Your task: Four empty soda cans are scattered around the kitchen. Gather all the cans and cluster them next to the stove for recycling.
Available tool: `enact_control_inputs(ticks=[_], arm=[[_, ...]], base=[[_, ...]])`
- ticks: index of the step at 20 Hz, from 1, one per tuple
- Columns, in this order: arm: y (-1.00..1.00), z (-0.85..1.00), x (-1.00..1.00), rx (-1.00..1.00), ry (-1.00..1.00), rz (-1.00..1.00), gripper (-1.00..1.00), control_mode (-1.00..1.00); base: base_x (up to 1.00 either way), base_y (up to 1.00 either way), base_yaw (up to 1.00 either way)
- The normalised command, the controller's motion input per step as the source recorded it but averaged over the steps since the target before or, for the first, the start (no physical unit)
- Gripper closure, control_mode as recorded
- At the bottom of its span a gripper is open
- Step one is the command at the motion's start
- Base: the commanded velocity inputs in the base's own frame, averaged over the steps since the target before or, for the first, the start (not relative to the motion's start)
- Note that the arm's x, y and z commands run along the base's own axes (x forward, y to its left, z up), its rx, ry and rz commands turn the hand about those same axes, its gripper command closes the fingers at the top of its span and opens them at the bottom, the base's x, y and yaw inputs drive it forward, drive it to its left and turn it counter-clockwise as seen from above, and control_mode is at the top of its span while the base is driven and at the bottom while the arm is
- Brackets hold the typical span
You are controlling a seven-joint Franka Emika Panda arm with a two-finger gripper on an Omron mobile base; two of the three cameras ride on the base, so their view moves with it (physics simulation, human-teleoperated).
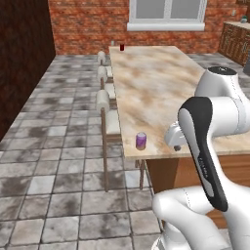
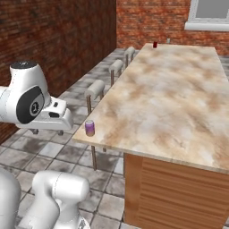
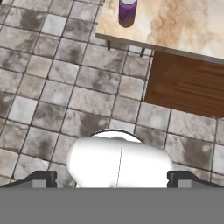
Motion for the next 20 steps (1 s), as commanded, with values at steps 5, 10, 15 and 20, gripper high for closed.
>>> enact_control_inputs(ticks=[5, 10, 15, 20], arm=[[0.00, 0.00, 0.00, 0.00, 0.00, 0.00, -1.00, 1.00], [0.00, -0.19, 0.26, 0.00, 0.00, -0.01, -1.00, -1.00], [0.01, -0.21, 0.25, 0.00, -0.03, -0.05, -1.00, -1.00], [0.03, -0.23, 0.13, 0.00, -0.04, -0.09, -1.00, -1.00]], base=[[0.40, -0.01, 0.00], [0.19, 0.01, 0.00], [0.00, 0.00, 0.00], [0.00, 0.00, 0.00]])
